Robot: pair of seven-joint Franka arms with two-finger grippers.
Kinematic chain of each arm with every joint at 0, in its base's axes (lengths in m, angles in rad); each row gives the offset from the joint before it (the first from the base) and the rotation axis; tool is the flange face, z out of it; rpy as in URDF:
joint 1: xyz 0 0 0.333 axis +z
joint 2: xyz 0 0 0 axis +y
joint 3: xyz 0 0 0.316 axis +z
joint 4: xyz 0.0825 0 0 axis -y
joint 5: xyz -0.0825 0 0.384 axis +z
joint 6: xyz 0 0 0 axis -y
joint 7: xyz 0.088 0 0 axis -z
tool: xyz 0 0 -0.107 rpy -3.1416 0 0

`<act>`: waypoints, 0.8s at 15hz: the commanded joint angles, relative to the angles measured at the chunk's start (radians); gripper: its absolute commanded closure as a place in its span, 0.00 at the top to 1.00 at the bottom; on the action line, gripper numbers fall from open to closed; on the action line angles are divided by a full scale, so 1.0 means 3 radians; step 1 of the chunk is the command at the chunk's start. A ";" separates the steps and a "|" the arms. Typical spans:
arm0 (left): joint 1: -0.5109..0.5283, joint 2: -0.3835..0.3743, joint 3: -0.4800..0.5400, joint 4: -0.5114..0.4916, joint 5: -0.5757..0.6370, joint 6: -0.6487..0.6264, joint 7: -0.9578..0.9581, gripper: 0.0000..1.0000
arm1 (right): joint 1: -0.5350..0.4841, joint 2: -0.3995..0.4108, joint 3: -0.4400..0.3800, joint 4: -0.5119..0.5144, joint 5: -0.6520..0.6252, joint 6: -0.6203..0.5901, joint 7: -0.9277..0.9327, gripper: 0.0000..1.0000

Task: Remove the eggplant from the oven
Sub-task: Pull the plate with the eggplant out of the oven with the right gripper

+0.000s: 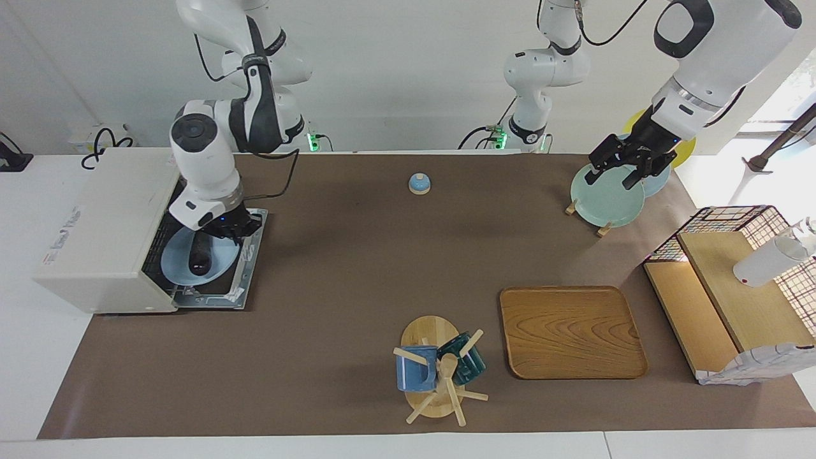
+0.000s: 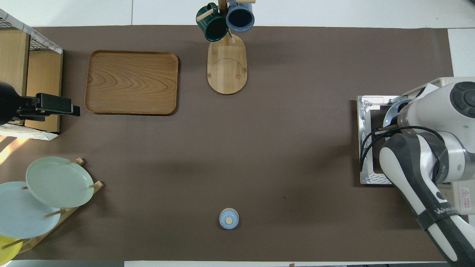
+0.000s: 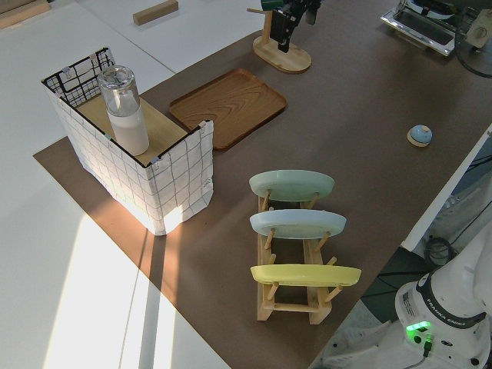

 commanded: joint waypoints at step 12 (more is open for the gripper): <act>0.0062 -0.0173 -0.0009 -0.0244 -0.0164 0.0119 -0.0065 1.00 | 0.2000 0.1937 0.0066 0.2552 0.0142 -0.0701 0.2682 0.00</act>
